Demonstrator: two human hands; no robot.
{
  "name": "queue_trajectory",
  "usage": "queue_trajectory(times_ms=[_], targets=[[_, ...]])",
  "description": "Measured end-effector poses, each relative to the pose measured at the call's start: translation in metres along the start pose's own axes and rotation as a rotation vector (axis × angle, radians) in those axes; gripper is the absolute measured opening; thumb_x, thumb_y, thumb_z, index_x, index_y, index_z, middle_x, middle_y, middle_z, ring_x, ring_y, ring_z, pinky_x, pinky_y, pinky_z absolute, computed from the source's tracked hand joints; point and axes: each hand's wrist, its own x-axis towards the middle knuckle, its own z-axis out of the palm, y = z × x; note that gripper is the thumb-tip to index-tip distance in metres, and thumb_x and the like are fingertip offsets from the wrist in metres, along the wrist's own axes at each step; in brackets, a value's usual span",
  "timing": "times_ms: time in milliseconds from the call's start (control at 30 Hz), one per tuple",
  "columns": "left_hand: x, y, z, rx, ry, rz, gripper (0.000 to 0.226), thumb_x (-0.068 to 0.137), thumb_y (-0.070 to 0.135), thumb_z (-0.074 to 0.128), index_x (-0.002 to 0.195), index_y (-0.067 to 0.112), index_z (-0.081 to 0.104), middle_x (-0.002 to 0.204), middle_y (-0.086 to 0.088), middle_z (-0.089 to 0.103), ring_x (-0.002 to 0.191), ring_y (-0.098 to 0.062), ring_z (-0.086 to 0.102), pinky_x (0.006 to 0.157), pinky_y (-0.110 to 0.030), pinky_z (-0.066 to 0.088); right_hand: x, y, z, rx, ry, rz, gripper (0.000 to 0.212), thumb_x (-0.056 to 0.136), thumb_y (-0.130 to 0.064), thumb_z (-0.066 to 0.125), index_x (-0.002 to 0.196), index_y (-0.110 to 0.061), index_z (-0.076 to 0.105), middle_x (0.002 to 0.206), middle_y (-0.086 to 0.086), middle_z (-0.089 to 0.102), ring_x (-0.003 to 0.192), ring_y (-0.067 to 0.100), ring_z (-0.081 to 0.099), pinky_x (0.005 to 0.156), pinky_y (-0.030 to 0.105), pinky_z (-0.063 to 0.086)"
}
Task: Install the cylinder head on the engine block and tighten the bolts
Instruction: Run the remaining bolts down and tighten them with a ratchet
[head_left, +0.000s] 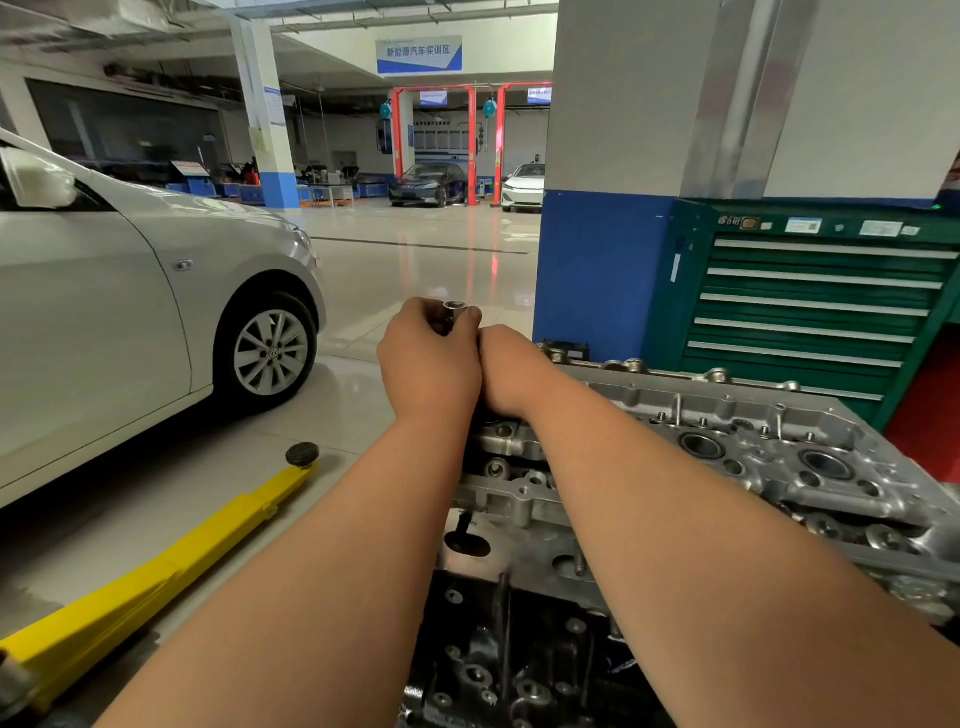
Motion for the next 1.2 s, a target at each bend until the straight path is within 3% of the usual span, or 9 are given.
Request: queue_trajectory(times_ms=[133, 267, 500, 600, 733, 900, 1000, 1067, 1200], targets=[[-0.0039, 0.001, -0.0036, 0.029, -0.036, 0.054, 0.024, 0.092, 0.031, 0.062, 0.109, 0.016, 0.07, 0.101, 0.003, 0.07, 0.087, -0.008, 0.058, 0.061, -0.008, 0.032, -0.0031, -0.0004, -0.0045, -0.005, -0.004, -0.019, 0.036, 0.088, 0.003, 0.048, 0.059, -0.018, 0.043, 0.06, -0.001, 0.045, 0.051, 0.011, 0.04, 0.043, 0.02, 0.026], [-0.007, 0.0054, -0.0024, -0.032, -0.092, 0.018, 0.04, 0.096, 0.031, 0.053, 0.135, 0.019, 0.053, 0.115, 0.002, 0.066, 0.103, -0.014, 0.059, 0.079, -0.019, 0.035, -0.0005, 0.0009, -0.0009, 0.045, 0.04, 0.033, 0.034, 0.09, -0.001, 0.051, 0.062, -0.02, 0.045, 0.063, 0.0, 0.048, 0.056, 0.015, 0.044, 0.047, 0.024, 0.03], [0.0015, -0.0007, 0.0015, -0.047, -0.039, -0.052, 0.016, 0.087, 0.031, 0.068, 0.089, 0.02, 0.057, 0.077, 0.016, 0.054, 0.069, -0.002, 0.049, 0.057, 0.002, 0.033, -0.0012, -0.0015, 0.0005, 0.015, 0.026, 0.023, 0.029, 0.088, 0.002, 0.049, 0.066, -0.016, 0.045, 0.064, -0.002, 0.046, 0.055, 0.011, 0.043, 0.046, 0.023, 0.027], [-0.0015, 0.0002, 0.0, -0.023, -0.056, -0.012, 0.027, 0.094, 0.03, 0.058, 0.117, 0.016, 0.063, 0.098, 0.006, 0.065, 0.084, -0.008, 0.055, 0.059, -0.003, 0.033, -0.0036, 0.0002, -0.0048, 0.063, 0.004, -0.007, 0.025, 0.088, 0.004, 0.048, 0.069, -0.011, 0.052, 0.063, -0.001, 0.049, 0.054, 0.012, 0.043, 0.043, 0.018, 0.031], [-0.0046, 0.0052, 0.0019, -0.038, -0.106, -0.038, 0.047, 0.099, 0.03, 0.046, 0.143, 0.015, 0.04, 0.111, 0.003, 0.061, 0.105, -0.017, 0.056, 0.077, -0.022, 0.033, -0.0038, 0.0007, -0.0039, 0.075, 0.025, 0.018, 0.035, 0.088, 0.004, 0.05, 0.061, -0.018, 0.046, 0.061, 0.0, 0.048, 0.053, 0.012, 0.041, 0.044, 0.02, 0.029], [0.0005, 0.0009, 0.003, -0.074, -0.051, -0.062, 0.026, 0.085, 0.032, 0.07, 0.098, 0.02, 0.051, 0.092, 0.007, 0.059, 0.076, -0.005, 0.052, 0.055, -0.007, 0.033, -0.0023, -0.0004, -0.0014, 0.018, 0.02, 0.044, 0.027, 0.088, 0.002, 0.049, 0.066, -0.013, 0.045, 0.064, 0.0, 0.045, 0.054, 0.012, 0.041, 0.046, 0.024, 0.026], [0.0016, -0.0019, 0.001, -0.044, -0.019, -0.032, 0.015, 0.087, 0.029, 0.068, 0.094, 0.019, 0.06, 0.076, 0.016, 0.055, 0.071, -0.003, 0.05, 0.055, -0.002, 0.035, -0.0029, -0.0017, -0.0026, 0.078, 0.006, -0.002, 0.017, 0.089, 0.003, 0.048, 0.08, -0.011, 0.051, 0.066, -0.001, 0.048, 0.056, 0.012, 0.043, 0.048, 0.024, 0.029], [-0.0004, -0.0014, -0.0006, -0.022, -0.02, -0.014, 0.022, 0.09, 0.03, 0.065, 0.107, 0.017, 0.066, 0.085, 0.011, 0.061, 0.082, -0.008, 0.057, 0.056, -0.005, 0.033, -0.0049, -0.0017, -0.0045, 0.087, 0.008, -0.027, 0.016, 0.089, 0.004, 0.048, 0.082, -0.01, 0.054, 0.065, -0.001, 0.048, 0.055, 0.012, 0.043, 0.046, 0.021, 0.031], [-0.0045, 0.0018, -0.0029, -0.001, -0.043, 0.027, 0.043, 0.095, 0.029, 0.058, 0.136, 0.016, 0.054, 0.122, -0.001, 0.066, 0.114, -0.016, 0.058, 0.082, -0.014, 0.034, -0.0062, -0.0026, -0.006, -0.004, 0.002, -0.032, 0.019, 0.089, 0.003, 0.049, 0.074, -0.008, 0.052, 0.062, -0.001, 0.045, 0.052, 0.011, 0.04, 0.041, 0.017, 0.028]])
